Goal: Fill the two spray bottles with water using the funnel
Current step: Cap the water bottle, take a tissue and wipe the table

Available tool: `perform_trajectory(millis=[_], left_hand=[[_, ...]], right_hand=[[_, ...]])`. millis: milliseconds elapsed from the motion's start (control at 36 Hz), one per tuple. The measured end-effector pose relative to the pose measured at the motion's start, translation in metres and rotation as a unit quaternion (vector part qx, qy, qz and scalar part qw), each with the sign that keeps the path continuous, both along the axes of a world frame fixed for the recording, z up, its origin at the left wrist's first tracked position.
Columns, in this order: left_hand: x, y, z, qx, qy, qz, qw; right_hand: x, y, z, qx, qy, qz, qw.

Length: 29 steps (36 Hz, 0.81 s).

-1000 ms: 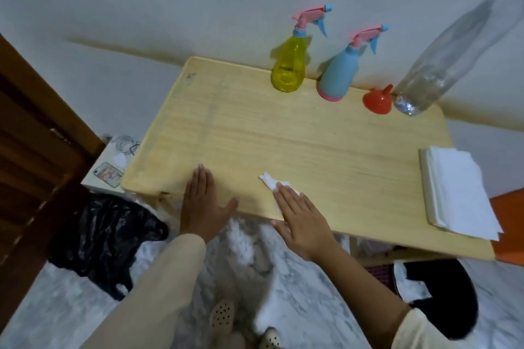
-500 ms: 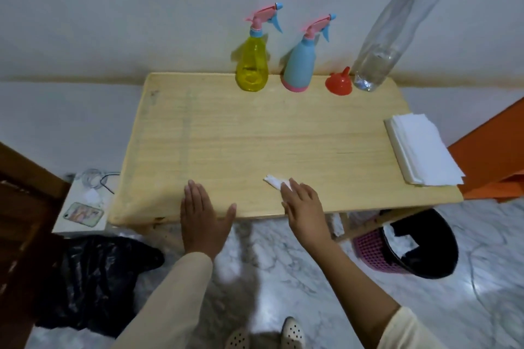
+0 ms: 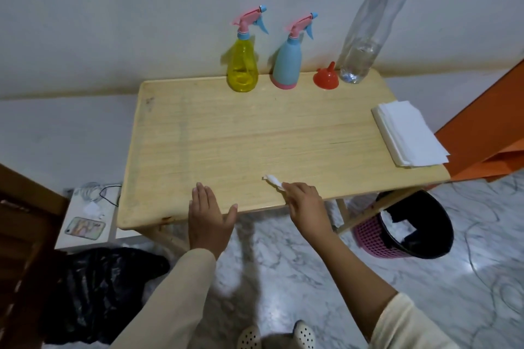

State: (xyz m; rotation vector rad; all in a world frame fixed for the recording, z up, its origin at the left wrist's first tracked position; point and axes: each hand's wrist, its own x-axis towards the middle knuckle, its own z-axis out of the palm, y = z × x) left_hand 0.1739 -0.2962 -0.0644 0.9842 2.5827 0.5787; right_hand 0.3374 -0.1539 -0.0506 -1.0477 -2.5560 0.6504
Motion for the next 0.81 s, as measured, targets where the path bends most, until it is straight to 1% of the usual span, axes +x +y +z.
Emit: perform_trajectory(millis=[83, 167, 250, 333, 417, 472, 583, 750, 806], left_hand=[[0.011, 0.001, 0.012, -0.02, 0.006, -0.036, 0.999], [0.024, 0.012, 0.022, -0.044, -0.012, -0.09, 0.995], [0.044, 0.031, 0.037, -0.066, -0.016, -0.17, 0.983], [0.07, 0.056, 0.048, -0.085, -0.008, -0.238, 0.967], [0.101, 0.086, 0.055, -0.072, -0.001, -0.288, 0.955], [0.126, 0.108, 0.061, -0.055, 0.002, -0.322, 0.945], [0.185, 0.155, 0.072, -0.068, 0.003, -0.393, 0.917], [0.283, 0.241, 0.08, -0.105, 0.065, -0.516, 0.848], [0.316, 0.275, 0.074, -0.124, 0.058, -0.531, 0.836]], right_hand=[[0.012, -0.001, 0.004, -0.022, -0.006, 0.01, 1.0], [0.03, 0.001, 0.009, -0.05, -0.016, -0.002, 0.999], [0.052, 0.006, 0.019, -0.068, -0.037, -0.037, 0.996], [0.083, 0.017, 0.024, -0.062, -0.05, -0.061, 0.995], [0.12, 0.032, 0.03, -0.065, -0.034, -0.087, 0.994], [0.148, 0.042, 0.034, -0.077, -0.043, -0.12, 0.989], [0.208, 0.064, 0.038, -0.082, -0.045, -0.189, 0.977], [0.304, 0.12, 0.043, -0.107, -0.06, -0.293, 0.948], [0.336, 0.145, 0.039, -0.118, -0.059, -0.321, 0.938]])
